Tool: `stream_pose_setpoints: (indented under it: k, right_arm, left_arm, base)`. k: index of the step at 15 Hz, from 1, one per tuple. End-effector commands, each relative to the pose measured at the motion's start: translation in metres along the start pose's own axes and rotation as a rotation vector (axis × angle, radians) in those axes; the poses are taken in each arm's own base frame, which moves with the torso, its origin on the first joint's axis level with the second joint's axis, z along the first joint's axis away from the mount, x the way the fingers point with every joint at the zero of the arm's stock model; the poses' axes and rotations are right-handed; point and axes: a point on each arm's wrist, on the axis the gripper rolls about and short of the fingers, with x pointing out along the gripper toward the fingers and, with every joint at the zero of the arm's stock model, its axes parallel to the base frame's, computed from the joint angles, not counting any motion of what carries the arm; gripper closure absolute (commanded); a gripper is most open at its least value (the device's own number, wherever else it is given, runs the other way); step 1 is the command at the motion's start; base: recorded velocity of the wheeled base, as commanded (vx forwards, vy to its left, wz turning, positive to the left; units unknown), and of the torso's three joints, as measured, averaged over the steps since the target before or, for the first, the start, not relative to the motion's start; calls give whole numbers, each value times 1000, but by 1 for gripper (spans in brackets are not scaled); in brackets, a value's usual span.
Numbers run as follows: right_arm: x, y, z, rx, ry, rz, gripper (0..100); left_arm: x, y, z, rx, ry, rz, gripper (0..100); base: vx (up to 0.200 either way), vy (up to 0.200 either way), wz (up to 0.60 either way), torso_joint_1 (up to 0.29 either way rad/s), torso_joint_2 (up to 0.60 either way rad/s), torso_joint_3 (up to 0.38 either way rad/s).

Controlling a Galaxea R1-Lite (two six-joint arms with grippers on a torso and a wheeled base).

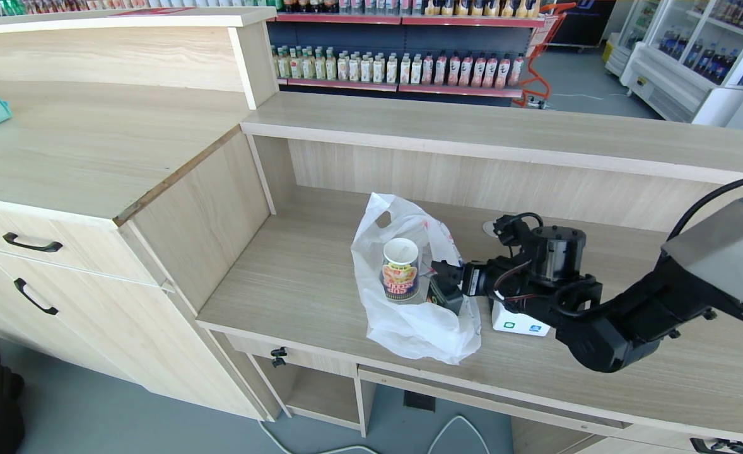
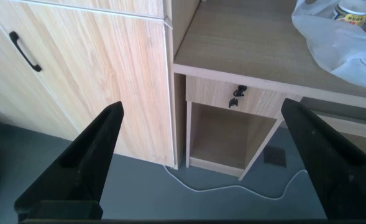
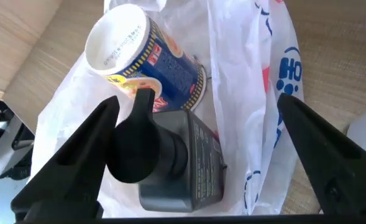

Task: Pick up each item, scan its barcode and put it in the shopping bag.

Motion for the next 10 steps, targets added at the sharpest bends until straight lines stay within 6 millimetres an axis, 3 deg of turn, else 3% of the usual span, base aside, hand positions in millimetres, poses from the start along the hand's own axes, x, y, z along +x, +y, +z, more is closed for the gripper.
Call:
stream_pose_setpoints:
  k: [1, 4, 8, 10]
  right_arm:
    - [-20, 12, 35, -48, -86, 68, 0]
    - [-57, 28, 78, -228, -136, 94, 0]
    - [-117, 21, 128, -561, -201, -40, 0]
    - [-151, 16, 162, -631, -292, -58, 0]
  left_arm:
    - [0, 0, 0, 0, 0, 1, 0]
    - [0, 0, 0, 0, 0, 1, 0]
    - [0, 0, 0, 0, -1, 1, 0]
    - [0, 0, 0, 0, 0, 1, 0]
  base:
    - [0, 0, 0, 0, 0, 0]
    - [0, 0, 0, 0, 0, 0]
    - [0, 0, 0, 0, 0, 0]
    - [0, 0, -600, 5, 2, 2]
